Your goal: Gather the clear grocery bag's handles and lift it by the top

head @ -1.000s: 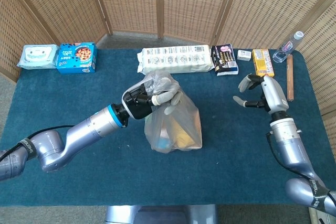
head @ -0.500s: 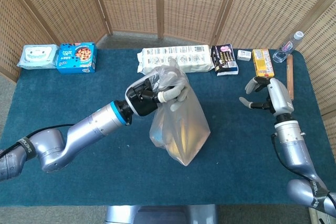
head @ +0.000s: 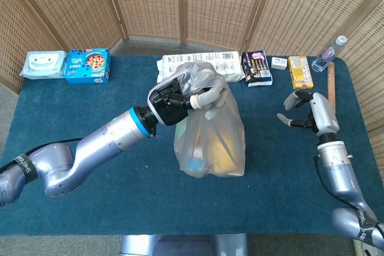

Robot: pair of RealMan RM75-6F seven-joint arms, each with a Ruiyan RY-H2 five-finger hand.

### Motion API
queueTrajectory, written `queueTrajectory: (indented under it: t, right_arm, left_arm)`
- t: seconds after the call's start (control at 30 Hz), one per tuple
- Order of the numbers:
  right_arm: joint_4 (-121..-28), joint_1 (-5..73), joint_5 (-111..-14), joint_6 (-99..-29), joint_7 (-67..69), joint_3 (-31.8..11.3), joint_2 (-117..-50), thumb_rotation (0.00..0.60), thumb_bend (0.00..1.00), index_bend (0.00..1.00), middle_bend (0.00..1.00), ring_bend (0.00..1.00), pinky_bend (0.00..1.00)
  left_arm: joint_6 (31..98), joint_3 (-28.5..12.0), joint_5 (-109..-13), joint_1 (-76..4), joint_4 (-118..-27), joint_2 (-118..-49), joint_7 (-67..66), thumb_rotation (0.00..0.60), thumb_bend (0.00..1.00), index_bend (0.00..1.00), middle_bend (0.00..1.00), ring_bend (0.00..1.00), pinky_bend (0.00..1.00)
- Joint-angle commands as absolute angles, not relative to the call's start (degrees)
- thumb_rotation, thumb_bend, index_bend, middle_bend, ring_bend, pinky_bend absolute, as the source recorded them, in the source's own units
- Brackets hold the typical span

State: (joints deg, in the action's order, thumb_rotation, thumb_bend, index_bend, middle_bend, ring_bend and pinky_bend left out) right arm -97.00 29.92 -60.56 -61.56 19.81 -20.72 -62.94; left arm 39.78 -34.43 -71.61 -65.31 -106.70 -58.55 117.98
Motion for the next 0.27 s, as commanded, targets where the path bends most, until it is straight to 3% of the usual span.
queueTrajectory:
  t: [0.03,0.27]
  right_arm:
    - [-96.8,29.6,-61.0,-61.5,20.3,-20.7,-62.9,0.600,0.24,0.63,0.52,0.49,0.44]
    - [-96.2,29.1,-61.6,-61.3,21.1,-20.7,-63.1,0.600,0.24,0.63,0.52,0.49,0.45]
  left_arm:
    - [38.7,-35.6,-70.5,-65.4,-106.9,-58.6,116.8,0.587,0.34,0.78,0.69,0.60,0.69]
    - [36.9,-38.1,-69.0,-65.1,-107.0,-59.2,114.6,0.587,0.34,0.78,0.69,0.60,0.69]
